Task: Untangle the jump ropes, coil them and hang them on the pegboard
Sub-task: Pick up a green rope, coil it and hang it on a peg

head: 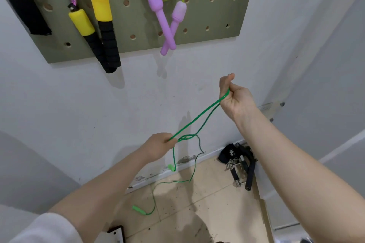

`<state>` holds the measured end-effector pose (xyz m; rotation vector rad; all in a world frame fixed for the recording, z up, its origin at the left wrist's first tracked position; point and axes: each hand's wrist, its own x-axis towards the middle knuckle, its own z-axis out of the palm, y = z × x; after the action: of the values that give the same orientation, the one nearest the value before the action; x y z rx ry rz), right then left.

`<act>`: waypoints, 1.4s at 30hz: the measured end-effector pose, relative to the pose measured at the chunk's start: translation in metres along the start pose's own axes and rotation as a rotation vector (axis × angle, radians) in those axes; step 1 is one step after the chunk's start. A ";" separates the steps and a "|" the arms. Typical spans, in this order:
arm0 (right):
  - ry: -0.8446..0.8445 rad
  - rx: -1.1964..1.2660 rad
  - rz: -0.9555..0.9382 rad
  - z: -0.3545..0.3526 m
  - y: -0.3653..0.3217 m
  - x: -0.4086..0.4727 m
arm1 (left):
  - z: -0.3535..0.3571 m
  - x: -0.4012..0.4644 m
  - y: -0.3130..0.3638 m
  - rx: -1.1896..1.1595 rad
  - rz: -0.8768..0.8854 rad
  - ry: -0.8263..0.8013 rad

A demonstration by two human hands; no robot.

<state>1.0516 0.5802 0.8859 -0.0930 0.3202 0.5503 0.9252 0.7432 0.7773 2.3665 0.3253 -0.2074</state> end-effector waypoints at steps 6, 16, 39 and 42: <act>-0.029 -0.703 0.059 -0.047 0.019 0.015 | -0.012 0.010 0.019 -0.798 -0.173 0.171; -0.476 -2.014 0.326 -0.103 0.032 -0.018 | -0.073 0.017 0.070 -1.593 -0.129 0.271; 0.384 -1.586 -0.041 -0.083 -0.082 -0.005 | 0.053 -0.003 0.099 -1.010 0.032 -0.196; 0.060 -1.895 -0.141 -0.093 -0.084 -0.009 | 0.053 -0.002 0.118 -1.010 0.060 -0.268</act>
<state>1.0633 0.4883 0.8014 -1.9424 -0.2542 0.5414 0.9548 0.6234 0.8159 1.3294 0.1634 -0.2510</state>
